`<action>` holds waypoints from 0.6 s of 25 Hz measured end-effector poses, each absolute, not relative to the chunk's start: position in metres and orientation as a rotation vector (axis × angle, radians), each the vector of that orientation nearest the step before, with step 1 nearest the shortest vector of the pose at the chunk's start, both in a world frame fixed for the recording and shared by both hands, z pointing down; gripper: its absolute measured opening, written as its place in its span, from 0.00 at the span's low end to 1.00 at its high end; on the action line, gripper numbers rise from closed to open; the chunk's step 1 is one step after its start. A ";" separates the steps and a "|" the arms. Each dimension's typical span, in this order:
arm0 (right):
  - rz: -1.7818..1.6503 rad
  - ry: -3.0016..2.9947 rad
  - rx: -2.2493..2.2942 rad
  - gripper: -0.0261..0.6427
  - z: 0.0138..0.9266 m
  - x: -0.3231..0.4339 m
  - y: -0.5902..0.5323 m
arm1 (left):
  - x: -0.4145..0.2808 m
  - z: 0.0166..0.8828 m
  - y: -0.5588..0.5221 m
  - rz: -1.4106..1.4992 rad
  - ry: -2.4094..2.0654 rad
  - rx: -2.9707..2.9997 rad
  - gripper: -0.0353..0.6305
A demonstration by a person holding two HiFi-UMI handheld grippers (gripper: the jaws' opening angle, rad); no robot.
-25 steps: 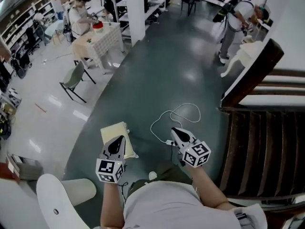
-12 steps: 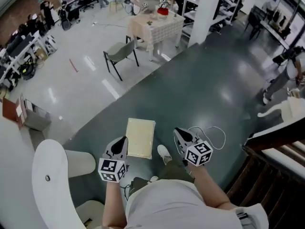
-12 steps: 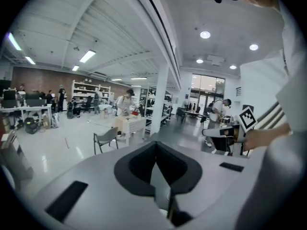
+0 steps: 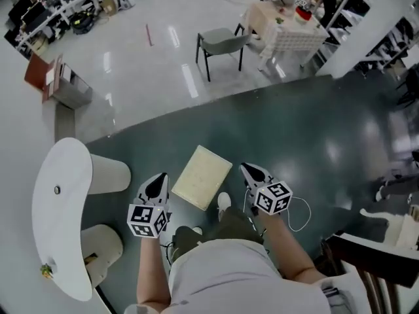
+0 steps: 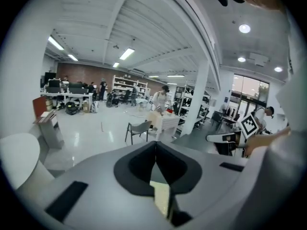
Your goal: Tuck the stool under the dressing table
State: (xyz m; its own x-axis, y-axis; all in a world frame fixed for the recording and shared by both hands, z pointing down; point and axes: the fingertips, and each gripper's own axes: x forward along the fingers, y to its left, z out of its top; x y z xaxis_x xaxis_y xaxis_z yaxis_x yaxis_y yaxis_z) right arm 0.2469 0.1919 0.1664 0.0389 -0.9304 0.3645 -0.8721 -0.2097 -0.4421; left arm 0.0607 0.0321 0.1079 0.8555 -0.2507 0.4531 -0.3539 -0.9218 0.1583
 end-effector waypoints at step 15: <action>-1.255 2.503 -1.808 0.24 0.299 0.257 0.088 | -0.003 0.232 0.017 0.726 -0.994 2.308 0.06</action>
